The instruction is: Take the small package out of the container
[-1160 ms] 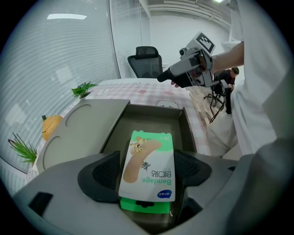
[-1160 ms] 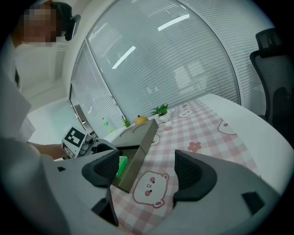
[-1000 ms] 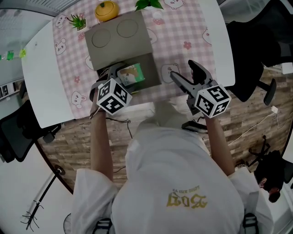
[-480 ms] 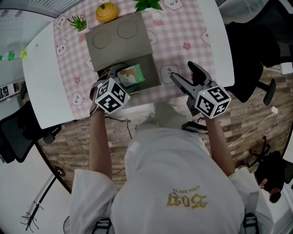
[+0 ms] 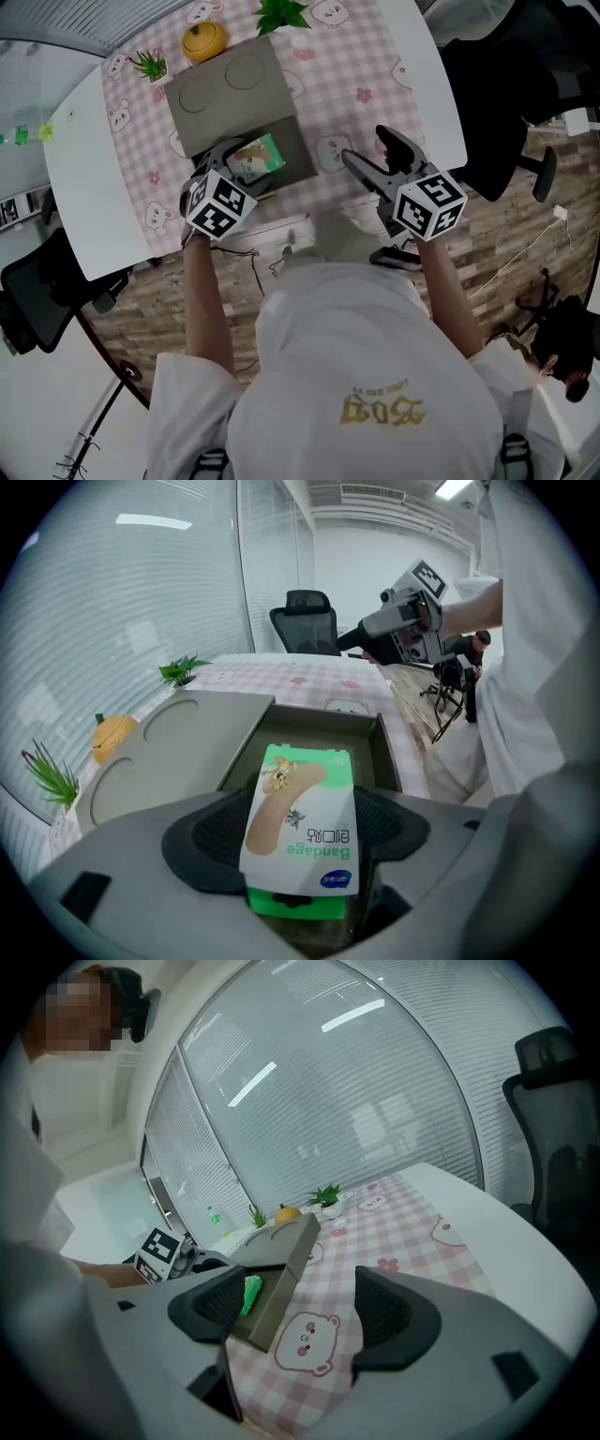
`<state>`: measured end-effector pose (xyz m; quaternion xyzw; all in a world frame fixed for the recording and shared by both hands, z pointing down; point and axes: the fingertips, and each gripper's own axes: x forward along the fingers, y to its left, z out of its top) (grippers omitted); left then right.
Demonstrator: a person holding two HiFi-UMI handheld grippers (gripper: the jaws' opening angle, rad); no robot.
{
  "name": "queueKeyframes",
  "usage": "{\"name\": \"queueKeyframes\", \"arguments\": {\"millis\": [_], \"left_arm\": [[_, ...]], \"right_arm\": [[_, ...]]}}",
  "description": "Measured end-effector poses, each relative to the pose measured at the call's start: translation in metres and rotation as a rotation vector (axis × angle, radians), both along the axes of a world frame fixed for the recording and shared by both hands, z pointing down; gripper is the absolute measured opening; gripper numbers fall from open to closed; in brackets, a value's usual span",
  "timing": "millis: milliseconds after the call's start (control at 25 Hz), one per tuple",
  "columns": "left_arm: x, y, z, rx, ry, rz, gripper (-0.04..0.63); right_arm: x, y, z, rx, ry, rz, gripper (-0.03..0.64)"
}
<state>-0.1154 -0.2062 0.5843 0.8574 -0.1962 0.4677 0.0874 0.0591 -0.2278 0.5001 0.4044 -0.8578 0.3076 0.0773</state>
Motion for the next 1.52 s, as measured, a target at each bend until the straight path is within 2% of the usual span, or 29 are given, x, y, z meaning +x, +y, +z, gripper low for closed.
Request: {"name": "queueKeyframes", "arguments": {"millis": [320, 440, 640, 840, 1160, 1320, 1520], "left_arm": [[0.012, 0.0, -0.028, 0.056, 0.084, -0.045, 0.362], [0.013, -0.002, -0.043, 0.09, 0.128, -0.088, 0.362], [0.013, 0.001, -0.071, 0.13, 0.236, -0.185, 0.362], [0.013, 0.0, -0.11, 0.176, 0.379, -0.282, 0.362], [0.01, 0.013, -0.164, 0.211, 0.578, -0.418, 0.362], [0.013, 0.024, -0.185, 0.235, 0.658, -0.46, 0.362], [0.026, 0.043, -0.205, 0.258, 0.732, -0.47, 0.362]], "right_arm": [[0.003, 0.007, -0.012, 0.036, 0.009, 0.016, 0.367], [0.001, 0.008, -0.023, 0.064, 0.006, 0.021, 0.368], [-0.005, 0.014, -0.04, 0.103, 0.005, 0.014, 0.368], [-0.011, 0.017, -0.059, 0.15, -0.008, 0.008, 0.362], [-0.021, 0.032, -0.089, 0.209, -0.035, 0.001, 0.357], [-0.018, 0.042, -0.101, 0.239, -0.03, 0.001, 0.356], [-0.02, 0.056, -0.111, 0.262, -0.03, -0.005, 0.337]]}}
